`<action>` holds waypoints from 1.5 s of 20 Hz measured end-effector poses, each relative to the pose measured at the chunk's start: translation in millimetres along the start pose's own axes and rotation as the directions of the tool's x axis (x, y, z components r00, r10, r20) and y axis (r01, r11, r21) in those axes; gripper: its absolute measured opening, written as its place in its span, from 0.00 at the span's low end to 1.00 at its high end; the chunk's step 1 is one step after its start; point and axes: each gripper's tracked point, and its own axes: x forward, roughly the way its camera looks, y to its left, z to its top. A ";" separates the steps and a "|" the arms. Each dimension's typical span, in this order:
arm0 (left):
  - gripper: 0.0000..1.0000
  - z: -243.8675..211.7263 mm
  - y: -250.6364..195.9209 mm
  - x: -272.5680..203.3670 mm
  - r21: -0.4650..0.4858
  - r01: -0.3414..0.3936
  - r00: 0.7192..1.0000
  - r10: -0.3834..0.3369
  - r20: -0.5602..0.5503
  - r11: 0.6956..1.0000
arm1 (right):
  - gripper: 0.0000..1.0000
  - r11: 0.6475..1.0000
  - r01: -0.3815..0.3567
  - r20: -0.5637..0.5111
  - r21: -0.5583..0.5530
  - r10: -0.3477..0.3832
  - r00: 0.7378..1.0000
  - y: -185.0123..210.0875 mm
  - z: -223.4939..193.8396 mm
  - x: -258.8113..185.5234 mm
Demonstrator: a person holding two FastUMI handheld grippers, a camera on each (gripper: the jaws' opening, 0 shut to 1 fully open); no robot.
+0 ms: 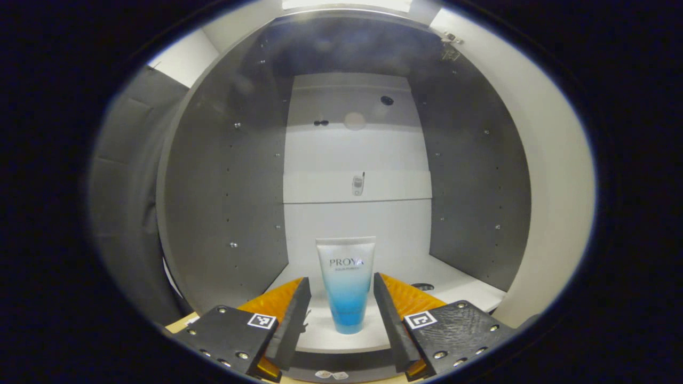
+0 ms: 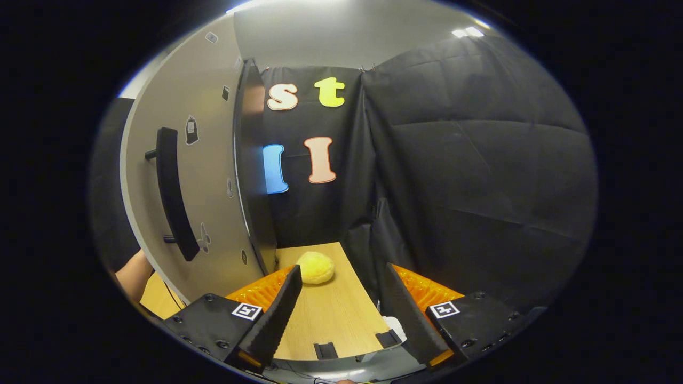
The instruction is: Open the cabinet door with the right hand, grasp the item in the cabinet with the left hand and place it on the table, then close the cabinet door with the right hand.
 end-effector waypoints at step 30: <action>0.52 -103.7 33.2 -161.5 -0.035 -0.028 1.000 0.028 -0.011 0.999 | 0.98 0.976 -0.217 0.007 -0.025 0.218 0.976 42.3 7.5 78.4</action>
